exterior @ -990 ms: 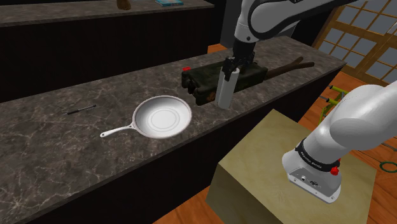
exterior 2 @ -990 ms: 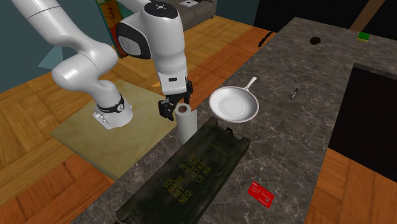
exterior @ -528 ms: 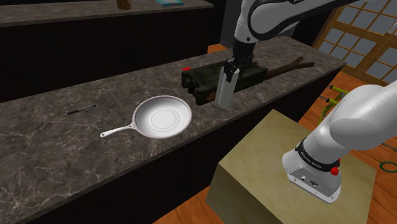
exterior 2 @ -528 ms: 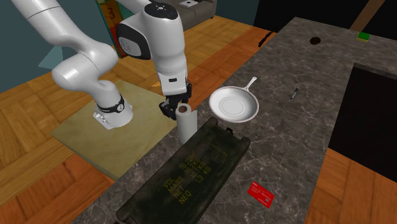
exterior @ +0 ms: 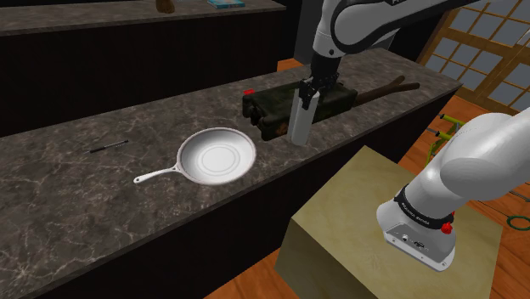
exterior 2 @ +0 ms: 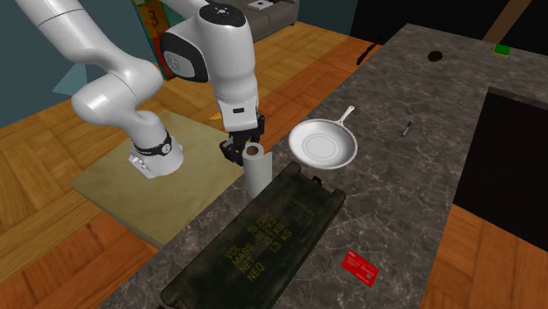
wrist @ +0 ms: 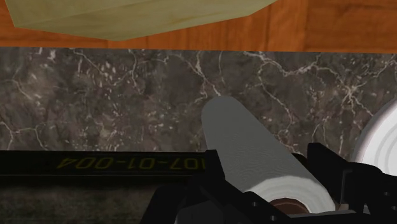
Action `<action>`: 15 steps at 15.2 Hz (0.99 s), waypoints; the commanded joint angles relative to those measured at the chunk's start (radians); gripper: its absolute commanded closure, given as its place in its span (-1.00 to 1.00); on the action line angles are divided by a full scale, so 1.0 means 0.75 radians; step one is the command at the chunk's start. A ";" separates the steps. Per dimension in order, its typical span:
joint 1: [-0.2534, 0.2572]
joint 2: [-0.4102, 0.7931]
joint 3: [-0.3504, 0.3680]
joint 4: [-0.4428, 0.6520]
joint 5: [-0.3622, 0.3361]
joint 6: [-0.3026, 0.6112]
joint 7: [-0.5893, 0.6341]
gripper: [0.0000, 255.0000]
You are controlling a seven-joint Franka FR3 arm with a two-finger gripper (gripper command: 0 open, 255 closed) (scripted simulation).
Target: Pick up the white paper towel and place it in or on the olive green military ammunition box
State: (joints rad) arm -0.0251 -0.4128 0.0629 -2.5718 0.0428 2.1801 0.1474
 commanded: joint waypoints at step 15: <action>-0.001 -0.092 -0.007 0.184 -0.004 -0.276 0.002 1.00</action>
State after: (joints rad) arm -0.0260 -0.4733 0.0580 -2.4427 0.0399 1.9906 0.1485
